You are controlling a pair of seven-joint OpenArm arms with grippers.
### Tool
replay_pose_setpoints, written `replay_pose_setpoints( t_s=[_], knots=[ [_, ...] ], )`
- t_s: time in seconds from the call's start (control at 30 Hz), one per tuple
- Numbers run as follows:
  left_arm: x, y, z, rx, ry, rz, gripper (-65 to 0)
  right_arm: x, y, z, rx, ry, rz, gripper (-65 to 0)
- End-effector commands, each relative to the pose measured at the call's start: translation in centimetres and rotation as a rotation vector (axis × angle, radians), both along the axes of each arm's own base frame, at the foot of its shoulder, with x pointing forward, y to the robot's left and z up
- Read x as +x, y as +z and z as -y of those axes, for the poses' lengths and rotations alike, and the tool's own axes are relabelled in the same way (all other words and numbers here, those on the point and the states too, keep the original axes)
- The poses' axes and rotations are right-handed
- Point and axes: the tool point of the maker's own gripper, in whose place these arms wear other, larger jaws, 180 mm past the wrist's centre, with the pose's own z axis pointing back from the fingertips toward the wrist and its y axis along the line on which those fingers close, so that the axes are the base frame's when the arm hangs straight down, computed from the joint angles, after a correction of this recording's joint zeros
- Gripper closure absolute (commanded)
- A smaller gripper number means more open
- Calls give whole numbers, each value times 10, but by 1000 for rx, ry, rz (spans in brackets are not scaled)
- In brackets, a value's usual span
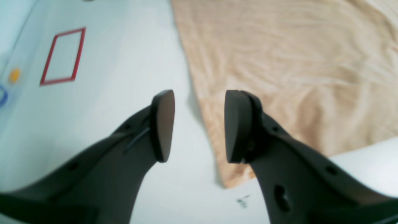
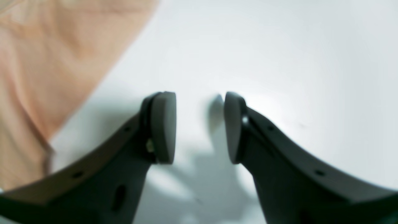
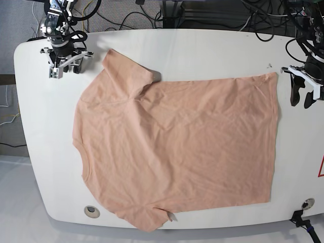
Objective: Fold the T-shirt properly
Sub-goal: 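Position right gripper above the sleeve shoulder, left above the other shoulder corner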
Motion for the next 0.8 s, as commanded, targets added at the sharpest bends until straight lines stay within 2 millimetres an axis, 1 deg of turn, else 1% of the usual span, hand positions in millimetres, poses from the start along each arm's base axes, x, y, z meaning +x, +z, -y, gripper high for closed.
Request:
replay_pose_setpoints(
  t_s=[0.0, 0.1, 0.2, 0.37, 0.4, 0.53, 0.77],
  knots=[
    [5, 15, 2, 5, -15, 49, -241, -8, -4, 1, 6, -3, -36, -254],
    [2, 11, 5, -7, -19, 34, -239, -13, -5, 0, 83, -38, -51, -263],
    [-1, 9, 6, -9, -21, 23, -238, -15, -6, -5, 138, -34, -69, -270],
    [-3, 6, 6, -16, -23, 14, -239, -19, -10, -7, 156, -36, -92, -284],
    [-14, -17, 0, -27, 22, -65, -242, -8, 0, -9, 156, -31, -27, -269],
    [-16, -20, -1, -25, 25, -87, -242, -8, 0, -9, 153, -30, -27, -269],
    [-16, -21, -1, -24, 25, -89, -242, -8, 0, -9, 158, -30, -25, -269]
  ],
)
